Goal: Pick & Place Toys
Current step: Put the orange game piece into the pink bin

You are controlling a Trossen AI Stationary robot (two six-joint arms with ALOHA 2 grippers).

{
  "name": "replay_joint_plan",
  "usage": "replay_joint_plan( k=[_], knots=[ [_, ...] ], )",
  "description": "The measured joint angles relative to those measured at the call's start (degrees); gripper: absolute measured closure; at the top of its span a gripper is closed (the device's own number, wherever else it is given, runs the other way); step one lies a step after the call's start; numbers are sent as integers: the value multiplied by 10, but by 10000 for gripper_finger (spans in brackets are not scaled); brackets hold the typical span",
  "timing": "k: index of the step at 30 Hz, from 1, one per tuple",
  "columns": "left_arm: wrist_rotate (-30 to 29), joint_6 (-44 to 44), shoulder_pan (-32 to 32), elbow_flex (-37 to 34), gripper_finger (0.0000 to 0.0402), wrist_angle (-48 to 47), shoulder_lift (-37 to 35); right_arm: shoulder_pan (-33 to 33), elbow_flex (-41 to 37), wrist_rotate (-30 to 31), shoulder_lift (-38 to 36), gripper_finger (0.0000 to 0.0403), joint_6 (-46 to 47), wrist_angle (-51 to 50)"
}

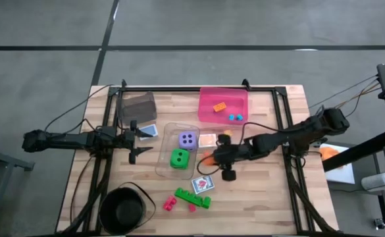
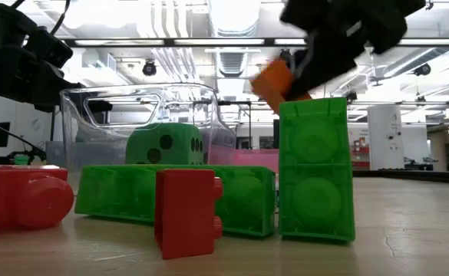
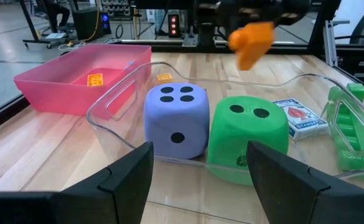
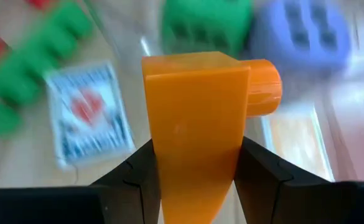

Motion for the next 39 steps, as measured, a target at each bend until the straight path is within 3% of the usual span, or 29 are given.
replay_joint_plan(
  k=[8,12,23,39],
  knots=[
    [0,0,0,0,144,0,0,16,-71,0,20,251,-94,341],
    [0,0,0,0,144,0,0,-1,-93,0,21,251,-148,422],
    [0,0,0,0,144,0,0,-103,-111,-23,8,251,-175,454],
    [0,0,0,0,144,0,0,-321,-111,-39,9,251,-157,414]
  ],
)
